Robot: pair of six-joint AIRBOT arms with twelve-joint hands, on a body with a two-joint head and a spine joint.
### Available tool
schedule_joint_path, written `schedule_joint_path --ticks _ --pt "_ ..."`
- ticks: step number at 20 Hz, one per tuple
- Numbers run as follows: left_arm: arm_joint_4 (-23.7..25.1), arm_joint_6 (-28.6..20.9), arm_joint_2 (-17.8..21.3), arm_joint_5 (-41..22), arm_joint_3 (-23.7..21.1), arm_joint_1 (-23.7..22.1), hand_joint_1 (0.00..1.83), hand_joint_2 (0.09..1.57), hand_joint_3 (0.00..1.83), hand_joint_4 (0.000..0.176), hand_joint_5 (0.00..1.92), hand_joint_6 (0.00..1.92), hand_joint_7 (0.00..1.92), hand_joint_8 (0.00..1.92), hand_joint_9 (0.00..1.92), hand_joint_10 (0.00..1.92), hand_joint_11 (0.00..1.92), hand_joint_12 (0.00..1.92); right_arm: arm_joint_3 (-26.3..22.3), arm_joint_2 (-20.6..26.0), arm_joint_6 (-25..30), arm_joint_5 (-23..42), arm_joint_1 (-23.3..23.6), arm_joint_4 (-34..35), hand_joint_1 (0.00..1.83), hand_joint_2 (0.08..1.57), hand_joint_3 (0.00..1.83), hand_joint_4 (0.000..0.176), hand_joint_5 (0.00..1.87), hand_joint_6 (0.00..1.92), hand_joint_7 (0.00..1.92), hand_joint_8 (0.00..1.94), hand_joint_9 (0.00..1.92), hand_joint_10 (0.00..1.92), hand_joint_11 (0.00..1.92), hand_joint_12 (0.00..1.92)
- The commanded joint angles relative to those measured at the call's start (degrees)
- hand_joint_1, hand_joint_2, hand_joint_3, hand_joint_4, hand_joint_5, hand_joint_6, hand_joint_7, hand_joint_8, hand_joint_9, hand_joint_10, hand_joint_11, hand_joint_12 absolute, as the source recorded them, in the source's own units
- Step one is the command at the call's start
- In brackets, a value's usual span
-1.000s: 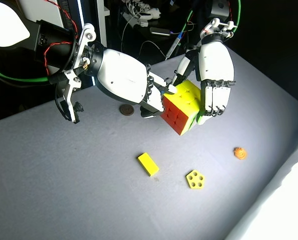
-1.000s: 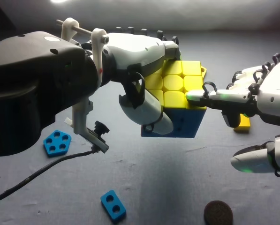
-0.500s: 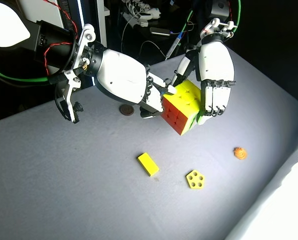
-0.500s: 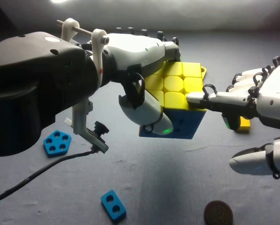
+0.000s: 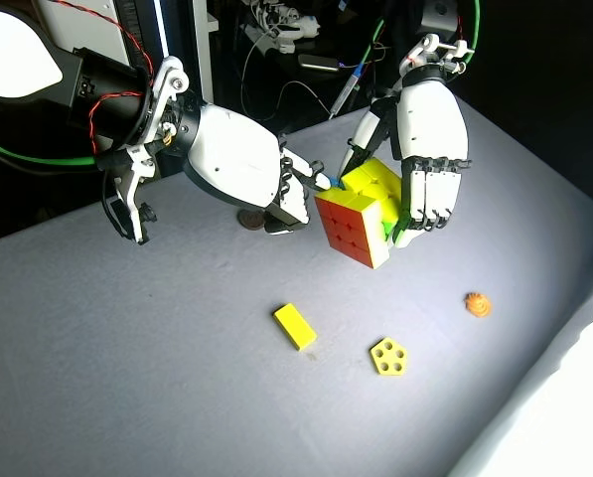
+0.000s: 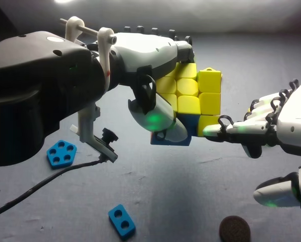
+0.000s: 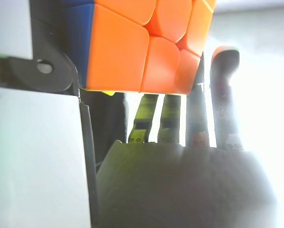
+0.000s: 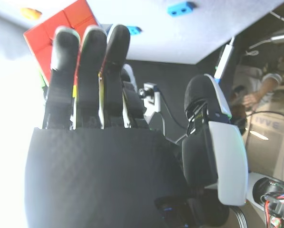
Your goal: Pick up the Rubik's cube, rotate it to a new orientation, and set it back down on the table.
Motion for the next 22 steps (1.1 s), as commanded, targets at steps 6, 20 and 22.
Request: schedule_joint_path --ticks 6,20,22 --pt "2.4 -0.8 0.4 0.6 0.2 -1.0 0.99 1.43 0.00 0.016 0.45 1.75 0.46 1.89 0.36 1.92 0.38 1.92 -0.1 -0.1 0.0 1.7 1.6 0.9 0.21 1.23 0.00 0.000 0.08 0.00 0.42 1.15 0.38 1.69 0.29 1.92" --pt "2.4 -0.8 0.4 0.6 0.3 -1.2 1.02 1.41 0.00 0.015 0.48 1.71 0.51 1.82 0.40 1.92 0.42 1.92 0.5 -2.4 0.1 -5.7 3.6 2.5 0.20 1.23 0.00 0.000 0.09 0.01 0.42 1.14 0.37 1.70 0.28 1.92" --pt "2.4 -0.8 0.4 0.6 0.3 -1.2 0.99 1.44 0.01 0.019 0.43 1.78 0.46 1.88 0.36 1.92 0.38 1.92 0.5 -2.6 0.1 -5.8 3.7 2.6 0.21 1.23 0.00 0.000 0.09 0.01 0.42 1.14 0.38 1.70 0.29 1.92"
